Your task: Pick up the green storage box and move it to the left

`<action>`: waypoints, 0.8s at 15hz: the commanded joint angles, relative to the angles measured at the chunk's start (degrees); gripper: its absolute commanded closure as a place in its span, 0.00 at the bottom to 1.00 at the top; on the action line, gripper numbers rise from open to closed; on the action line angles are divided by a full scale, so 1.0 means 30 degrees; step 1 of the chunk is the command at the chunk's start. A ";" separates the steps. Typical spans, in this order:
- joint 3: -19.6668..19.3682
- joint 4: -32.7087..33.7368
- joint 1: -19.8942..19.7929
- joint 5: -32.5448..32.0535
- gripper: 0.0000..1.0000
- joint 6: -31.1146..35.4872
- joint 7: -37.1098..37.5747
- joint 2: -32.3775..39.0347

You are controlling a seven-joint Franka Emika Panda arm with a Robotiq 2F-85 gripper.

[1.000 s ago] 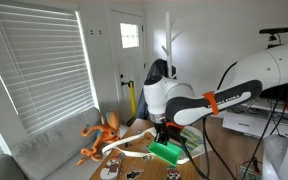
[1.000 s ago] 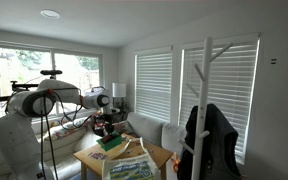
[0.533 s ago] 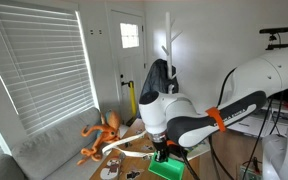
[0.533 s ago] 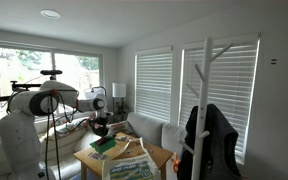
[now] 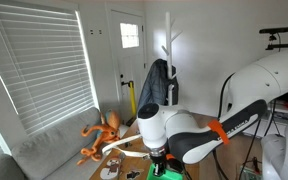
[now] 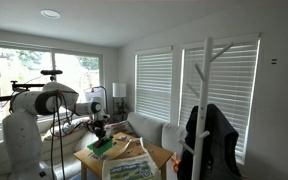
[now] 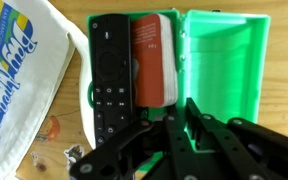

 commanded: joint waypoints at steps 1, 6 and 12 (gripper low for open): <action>0.0188 0.0842 0.0235 -0.0132 0.97 -0.0310 0.0752 0.0740; 0.0449 0.1886 0.0498 -0.0701 0.97 -0.0888 0.1820 0.1491; 0.0395 0.2962 0.0967 -0.0601 0.97 -0.1613 0.1310 0.2612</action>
